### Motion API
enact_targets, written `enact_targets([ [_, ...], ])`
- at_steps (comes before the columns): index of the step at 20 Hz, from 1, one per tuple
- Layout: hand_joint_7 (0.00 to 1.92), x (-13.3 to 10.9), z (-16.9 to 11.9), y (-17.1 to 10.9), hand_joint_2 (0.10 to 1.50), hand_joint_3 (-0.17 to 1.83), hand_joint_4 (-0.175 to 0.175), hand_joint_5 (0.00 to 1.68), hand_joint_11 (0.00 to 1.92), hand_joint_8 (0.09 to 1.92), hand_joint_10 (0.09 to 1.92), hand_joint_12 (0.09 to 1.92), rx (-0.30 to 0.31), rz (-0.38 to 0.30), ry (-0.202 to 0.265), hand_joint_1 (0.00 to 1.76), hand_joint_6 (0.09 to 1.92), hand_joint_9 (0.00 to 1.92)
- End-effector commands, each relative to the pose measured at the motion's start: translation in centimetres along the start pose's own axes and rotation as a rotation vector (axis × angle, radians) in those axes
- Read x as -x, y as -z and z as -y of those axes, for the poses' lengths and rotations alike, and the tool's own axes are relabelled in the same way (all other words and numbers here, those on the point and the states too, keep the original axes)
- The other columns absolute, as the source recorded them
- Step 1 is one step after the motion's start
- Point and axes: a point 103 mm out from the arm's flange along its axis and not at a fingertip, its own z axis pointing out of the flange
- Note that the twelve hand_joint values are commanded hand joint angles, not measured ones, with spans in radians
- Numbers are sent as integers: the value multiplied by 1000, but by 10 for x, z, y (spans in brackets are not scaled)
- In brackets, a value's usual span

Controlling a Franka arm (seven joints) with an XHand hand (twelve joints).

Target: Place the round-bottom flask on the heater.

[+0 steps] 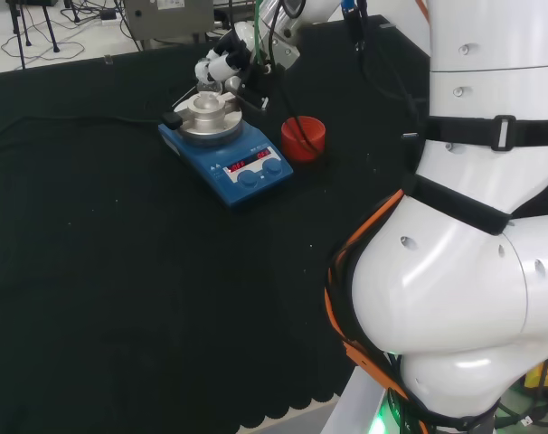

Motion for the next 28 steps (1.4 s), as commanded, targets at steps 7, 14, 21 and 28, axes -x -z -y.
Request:
enact_targets([
  [7, 645, 6, -7, -11, 646, 756, 16, 1198, 537, 645, 588, 1268, -21, 0, -13, 1144, 849, 845],
  [14, 647, 11, -6, -15, 645, 758, 15, 1198, 538, 645, 588, 1268, -27, 9, -26, 1144, 850, 845],
  [21, 643, 13, -7, -18, 671, 723, 11, 1177, 536, 644, 588, 1269, -35, 0, -38, 1140, 866, 843],
  [28, 571, 9, -5, -18, 780, 468, -16, 992, 503, 673, 629, 1278, -49, 13, -38, 1046, 791, 782],
])
